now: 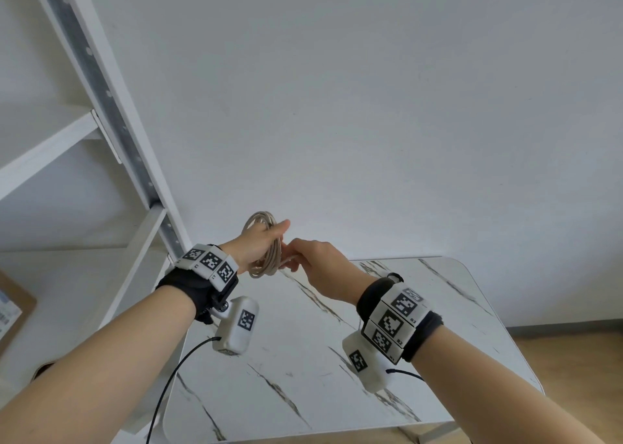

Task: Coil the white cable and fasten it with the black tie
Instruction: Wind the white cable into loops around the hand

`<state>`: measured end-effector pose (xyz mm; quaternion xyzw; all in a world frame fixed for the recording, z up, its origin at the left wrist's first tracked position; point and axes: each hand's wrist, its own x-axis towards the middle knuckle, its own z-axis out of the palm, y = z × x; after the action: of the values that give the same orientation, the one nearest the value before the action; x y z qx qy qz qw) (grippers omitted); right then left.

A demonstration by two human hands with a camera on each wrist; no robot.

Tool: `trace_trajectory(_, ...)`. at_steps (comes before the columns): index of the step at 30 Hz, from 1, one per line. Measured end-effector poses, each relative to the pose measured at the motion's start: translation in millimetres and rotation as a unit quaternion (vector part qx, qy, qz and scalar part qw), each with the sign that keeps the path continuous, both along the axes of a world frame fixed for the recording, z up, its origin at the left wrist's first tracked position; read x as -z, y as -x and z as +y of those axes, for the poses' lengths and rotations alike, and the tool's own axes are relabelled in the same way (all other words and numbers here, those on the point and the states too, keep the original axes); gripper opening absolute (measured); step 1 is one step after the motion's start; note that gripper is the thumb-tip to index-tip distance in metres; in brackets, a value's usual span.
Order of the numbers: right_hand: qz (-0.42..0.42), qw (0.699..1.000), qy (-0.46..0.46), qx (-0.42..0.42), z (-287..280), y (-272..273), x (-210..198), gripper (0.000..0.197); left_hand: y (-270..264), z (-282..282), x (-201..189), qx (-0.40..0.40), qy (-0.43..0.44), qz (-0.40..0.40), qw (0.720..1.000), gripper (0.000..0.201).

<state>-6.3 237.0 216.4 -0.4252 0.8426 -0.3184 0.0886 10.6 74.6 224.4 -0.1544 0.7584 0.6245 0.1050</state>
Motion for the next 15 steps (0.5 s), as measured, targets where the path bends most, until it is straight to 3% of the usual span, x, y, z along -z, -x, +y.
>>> trace_trajectory(5, -0.003, 0.999, 0.037, 0.029, 5.2, 8.6, -7.9, 0.013, -6.2, 5.7, 5.7, 0.028, -0.091, -0.061, 0.994, 0.043)
trace_trajectory(15, -0.074, 0.990, 0.101, 0.060, 22.9, 33.5, -21.2, 0.015, -17.6, 14.3, 5.7, 0.119, -0.172, -0.143, 0.967, 0.055)
